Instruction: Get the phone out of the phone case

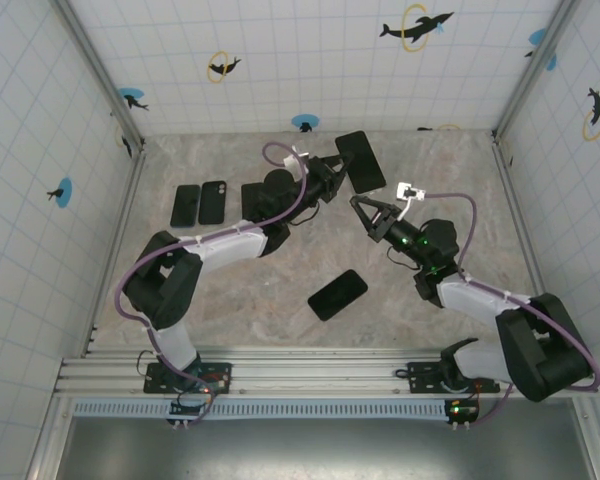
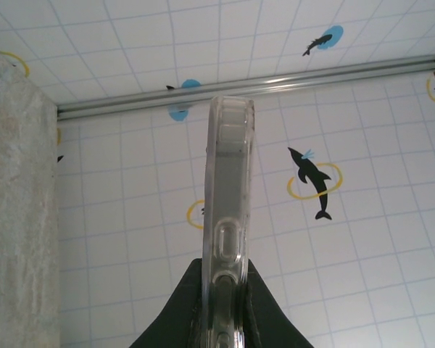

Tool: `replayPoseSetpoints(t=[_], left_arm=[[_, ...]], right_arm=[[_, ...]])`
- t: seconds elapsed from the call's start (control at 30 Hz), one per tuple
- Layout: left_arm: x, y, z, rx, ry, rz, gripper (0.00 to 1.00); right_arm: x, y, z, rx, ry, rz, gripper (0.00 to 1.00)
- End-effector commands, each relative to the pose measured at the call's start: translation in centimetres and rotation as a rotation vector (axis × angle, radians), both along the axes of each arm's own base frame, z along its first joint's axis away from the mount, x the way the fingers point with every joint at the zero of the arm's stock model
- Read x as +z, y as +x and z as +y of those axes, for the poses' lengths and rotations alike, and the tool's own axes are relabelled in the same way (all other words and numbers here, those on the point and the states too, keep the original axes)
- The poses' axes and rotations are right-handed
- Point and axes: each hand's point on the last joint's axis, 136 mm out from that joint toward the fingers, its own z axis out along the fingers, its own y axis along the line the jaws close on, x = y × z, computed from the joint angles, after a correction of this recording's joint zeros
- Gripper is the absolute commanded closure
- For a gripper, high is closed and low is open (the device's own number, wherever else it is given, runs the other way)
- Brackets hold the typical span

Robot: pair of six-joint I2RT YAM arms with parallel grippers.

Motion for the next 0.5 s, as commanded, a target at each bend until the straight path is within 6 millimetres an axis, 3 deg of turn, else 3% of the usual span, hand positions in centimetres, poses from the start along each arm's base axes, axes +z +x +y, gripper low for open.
replayPoseSetpoints(t=[0.0, 0.17, 0.3, 0.47], left_arm=[[12.2, -3.5, 1.4, -0.094, -0.243, -0.276, 1.0], [11.9, -3.4, 1.7, -0.087, -0.177, -0.318, 1.0], [11.0, -3.2, 2.1, -0.078, -0.112, -0.363, 1.0], [10.4, -3.0, 2.4, -0.071, -0.011, -0.466, 1.0]], right_arm=[[-8.8, 2.0, -2.9, -0.134, -0.032, 0.347, 0.97], [-6.5, 1.4, -1.8, -0.051, -0.003, 0.268, 0.92], [-4.8, 0.9, -1.8, -0.034, -0.057, 0.164, 0.8], [-3.4, -1.1, -0.7, 0.069, -0.178, 0.004, 0.62]])
